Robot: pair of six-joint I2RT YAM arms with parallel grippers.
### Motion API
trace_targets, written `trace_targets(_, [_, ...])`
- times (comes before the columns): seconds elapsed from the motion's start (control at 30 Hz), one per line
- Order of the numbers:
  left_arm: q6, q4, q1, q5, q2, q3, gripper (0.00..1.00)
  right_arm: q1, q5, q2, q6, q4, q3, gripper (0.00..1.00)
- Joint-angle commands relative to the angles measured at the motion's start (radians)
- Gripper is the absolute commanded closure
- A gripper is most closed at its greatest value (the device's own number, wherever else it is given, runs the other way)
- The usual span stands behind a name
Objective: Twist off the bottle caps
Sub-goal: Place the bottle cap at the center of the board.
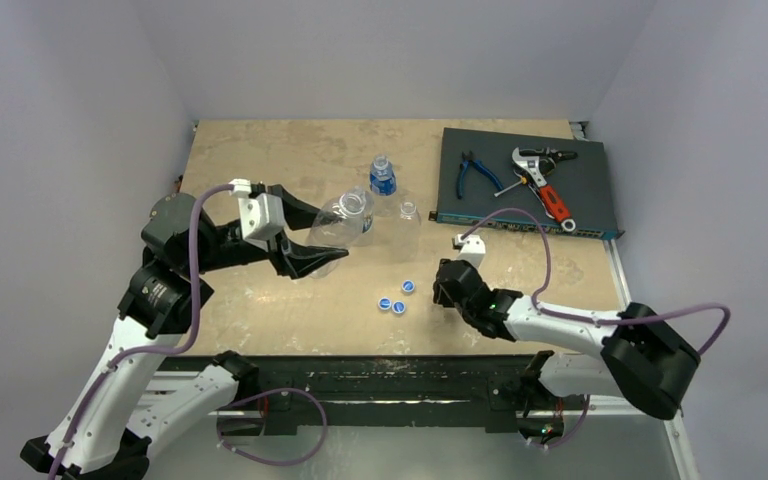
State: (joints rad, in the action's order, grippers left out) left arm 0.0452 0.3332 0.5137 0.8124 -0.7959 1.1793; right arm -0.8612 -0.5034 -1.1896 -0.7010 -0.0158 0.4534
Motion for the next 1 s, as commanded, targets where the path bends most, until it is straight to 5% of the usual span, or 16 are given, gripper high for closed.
trace_targets(0.0, [0.010, -0.020, 0.006, 0.019, 0.012, -0.003, 1.00, -0.032, -0.050, -0.081, -0.082, -0.128, -0.002, 0.95])
trace_targets(0.4, [0.015, -0.029, 0.006, 0.021, 0.009, 0.005, 1.00, -0.164, -0.156, -0.264, -0.154, -0.087, 0.054, 0.81])
trace_targets(0.57, [0.012, -0.031, 0.006, 0.022, 0.009, 0.004, 1.00, -0.174, -0.162, -0.279, -0.177, -0.084, 0.040, 0.57])
trace_targets(0.8, [0.009, -0.036, 0.005, 0.022, 0.004, 0.002, 1.00, -0.175, -0.158, -0.164, -0.144, -0.042, 0.041, 0.38])
trace_targets(0.97, [0.002, -0.043, 0.006, 0.021, 0.003, 0.001, 1.00, -0.176, -0.140, 0.033, -0.094, 0.059, 0.089, 0.33])
